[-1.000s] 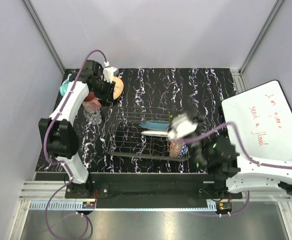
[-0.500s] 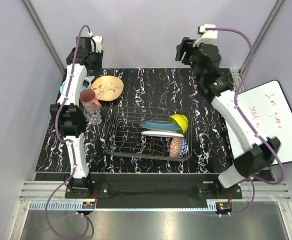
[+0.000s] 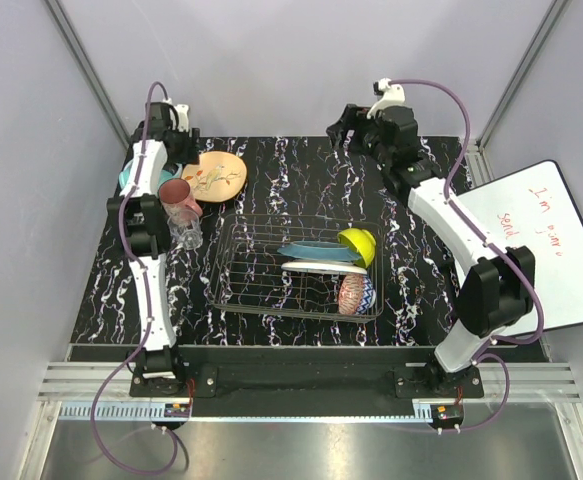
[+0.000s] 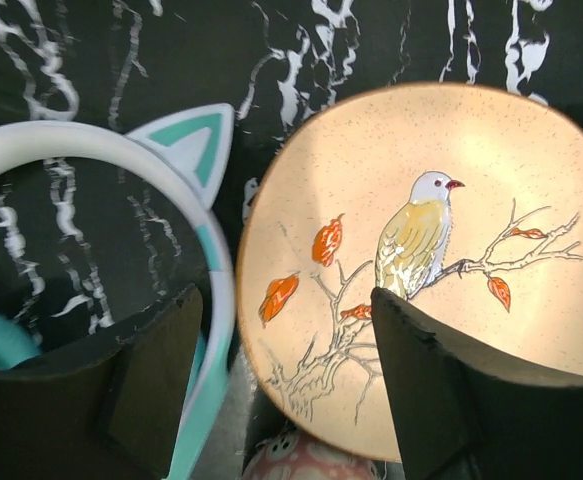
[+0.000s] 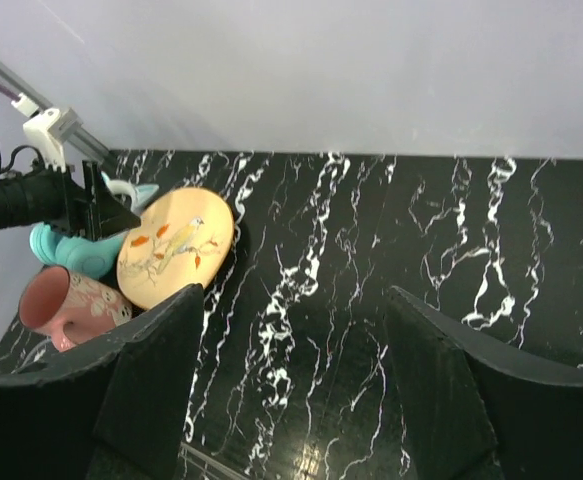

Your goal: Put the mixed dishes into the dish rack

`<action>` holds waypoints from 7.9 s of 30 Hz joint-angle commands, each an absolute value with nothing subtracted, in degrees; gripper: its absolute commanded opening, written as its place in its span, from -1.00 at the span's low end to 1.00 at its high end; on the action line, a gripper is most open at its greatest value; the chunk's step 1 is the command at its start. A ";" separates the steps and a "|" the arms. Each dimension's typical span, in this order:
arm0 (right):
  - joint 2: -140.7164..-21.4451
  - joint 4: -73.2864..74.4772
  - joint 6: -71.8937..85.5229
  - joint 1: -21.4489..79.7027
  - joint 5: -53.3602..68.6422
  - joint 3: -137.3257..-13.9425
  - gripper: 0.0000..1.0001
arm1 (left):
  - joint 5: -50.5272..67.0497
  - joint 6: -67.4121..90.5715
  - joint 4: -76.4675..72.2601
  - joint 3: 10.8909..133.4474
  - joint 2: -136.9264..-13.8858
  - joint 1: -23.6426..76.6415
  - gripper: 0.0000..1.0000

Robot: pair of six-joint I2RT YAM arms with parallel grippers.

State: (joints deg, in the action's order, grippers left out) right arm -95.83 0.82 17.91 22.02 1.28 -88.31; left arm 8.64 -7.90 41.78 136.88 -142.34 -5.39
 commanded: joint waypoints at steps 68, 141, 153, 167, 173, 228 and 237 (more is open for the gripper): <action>-90.69 -2.37 25.82 10.81 11.40 -71.89 0.60 | 12.13 -23.74 57.75 140.80 -141.00 16.97 0.51; -145.90 -20.03 55.90 17.49 46.76 -99.23 0.14 | 29.00 -10.02 60.39 140.45 -147.74 13.27 0.34; -147.04 -20.39 55.90 17.23 47.02 -98.79 -0.95 | 30.85 -9.49 59.41 139.22 -147.57 16.08 0.30; -136.60 -4.00 39.40 14.33 42.72 -105.72 -1.00 | 28.30 -7.65 59.33 140.88 -137.48 14.16 0.53; -132.11 8.78 26.55 12.39 34.99 -113.10 -1.00 | 28.04 -7.21 58.98 133.97 -122.28 6.95 0.98; -48.84 22.50 -35.32 75.01 -26.77 -55.55 -1.00 | 16.52 -10.11 55.28 95.36 -91.32 -2.46 0.98; -50.27 18.89 -41.04 80.77 -36.82 -57.56 -1.00 | 17.58 -10.02 54.67 94.31 -92.29 -2.46 0.98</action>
State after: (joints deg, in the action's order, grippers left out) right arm -53.15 29.28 -35.83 79.68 -26.85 -53.01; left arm 17.72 -10.50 56.86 95.00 -92.62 -2.66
